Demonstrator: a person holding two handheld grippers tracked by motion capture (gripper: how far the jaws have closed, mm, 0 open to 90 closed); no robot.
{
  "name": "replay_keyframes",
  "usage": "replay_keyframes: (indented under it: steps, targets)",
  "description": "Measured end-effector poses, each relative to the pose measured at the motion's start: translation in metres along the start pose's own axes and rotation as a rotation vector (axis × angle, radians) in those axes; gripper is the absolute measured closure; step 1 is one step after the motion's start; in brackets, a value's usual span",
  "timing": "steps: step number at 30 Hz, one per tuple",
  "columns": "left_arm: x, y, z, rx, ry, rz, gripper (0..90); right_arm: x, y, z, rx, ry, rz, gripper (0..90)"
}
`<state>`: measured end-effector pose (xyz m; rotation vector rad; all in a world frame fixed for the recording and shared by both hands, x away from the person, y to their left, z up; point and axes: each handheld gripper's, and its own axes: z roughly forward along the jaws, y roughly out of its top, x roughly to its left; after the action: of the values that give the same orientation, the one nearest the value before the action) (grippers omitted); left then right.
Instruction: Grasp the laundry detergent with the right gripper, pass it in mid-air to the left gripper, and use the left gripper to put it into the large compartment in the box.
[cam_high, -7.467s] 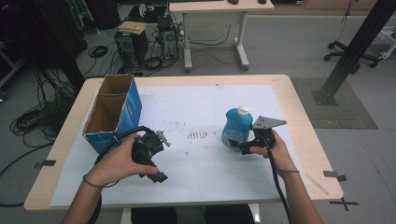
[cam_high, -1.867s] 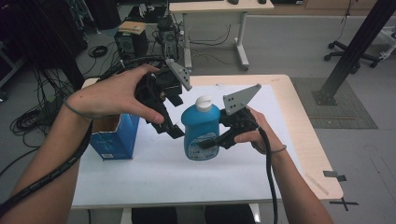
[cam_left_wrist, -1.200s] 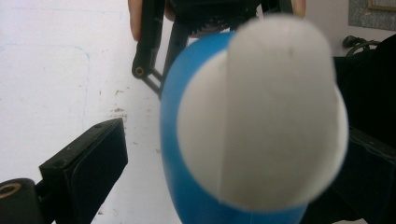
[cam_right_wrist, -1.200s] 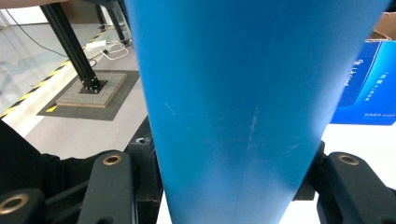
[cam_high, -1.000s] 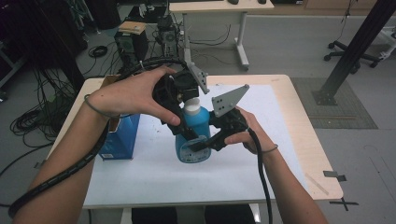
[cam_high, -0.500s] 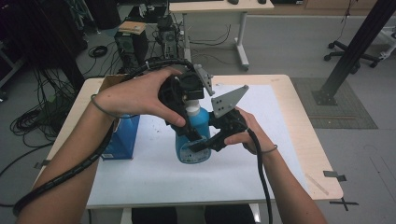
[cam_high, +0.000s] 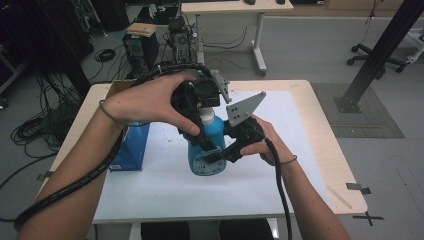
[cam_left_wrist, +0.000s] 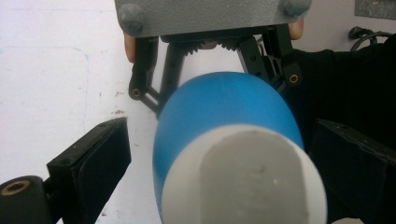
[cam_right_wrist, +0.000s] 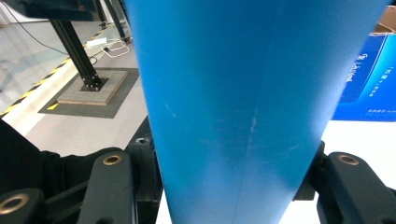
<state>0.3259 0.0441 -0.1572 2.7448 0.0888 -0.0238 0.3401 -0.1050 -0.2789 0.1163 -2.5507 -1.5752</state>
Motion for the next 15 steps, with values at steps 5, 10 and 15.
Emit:
replay_keyframes:
  steps: [5,10,15]
  targets:
    - [0.0005,-0.0001,-0.0007,0.003,-0.001,-0.008,11.2,-0.0005,-0.0006,-0.001,0.0,-0.003,0.006,43.4]
    - [0.001,0.001,-0.0012,0.009,-0.001,-0.019,13.4,-0.0004,-0.0015,-0.0007,0.002,-0.003,0.006,43.3]
    - [0.0008,0.0019,-0.0013,0.011,-0.001,-0.021,14.8,-0.0001,-0.0013,-0.0016,0.0,-0.003,0.007,43.4]
